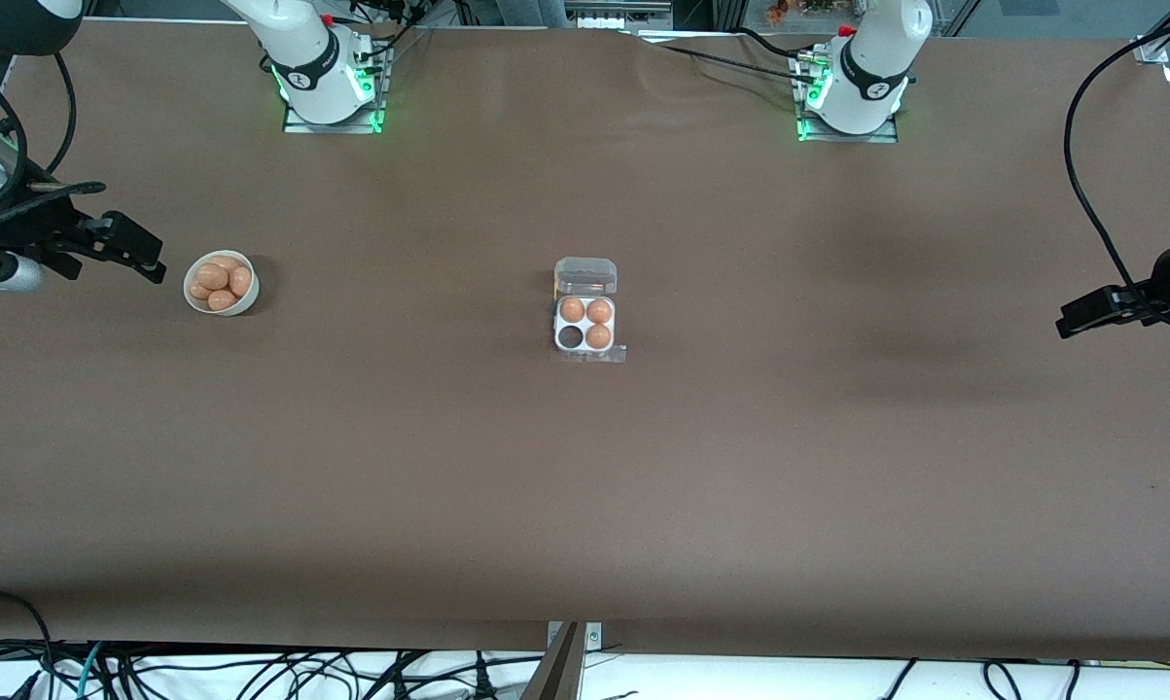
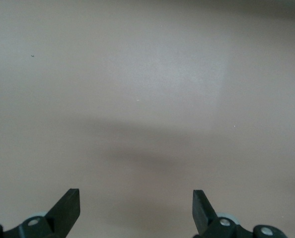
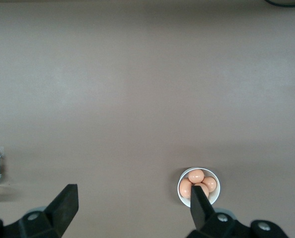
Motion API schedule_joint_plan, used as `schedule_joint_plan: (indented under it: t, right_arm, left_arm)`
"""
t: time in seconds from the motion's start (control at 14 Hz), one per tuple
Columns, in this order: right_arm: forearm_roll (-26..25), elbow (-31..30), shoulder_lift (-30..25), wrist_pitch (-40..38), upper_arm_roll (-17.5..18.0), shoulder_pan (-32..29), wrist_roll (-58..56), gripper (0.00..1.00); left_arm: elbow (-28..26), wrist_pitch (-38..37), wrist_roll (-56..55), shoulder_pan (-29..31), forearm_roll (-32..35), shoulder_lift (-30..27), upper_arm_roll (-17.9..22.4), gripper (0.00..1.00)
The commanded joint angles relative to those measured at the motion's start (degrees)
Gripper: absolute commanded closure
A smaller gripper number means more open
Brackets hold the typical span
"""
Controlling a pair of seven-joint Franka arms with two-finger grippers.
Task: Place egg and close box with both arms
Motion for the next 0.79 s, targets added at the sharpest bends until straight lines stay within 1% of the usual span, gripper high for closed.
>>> schedule_joint_plan:
  t: [0.0, 0.71]
  right_arm:
    - [-0.7, -0.3, -0.6, -0.4, 0.3, -0.1, -0.1, 0.0]
    - [-0.7, -0.3, -0.5, -0.5, 0.3, -0.1, -0.2, 0.0]
  left_arm:
    - [1.5, -0.7, 0.9, 0.3, 1.3, 0.6, -0.2, 0.0]
    - [1.5, -0.7, 0.9, 0.2, 1.4, 1.1, -0.3, 0.0]
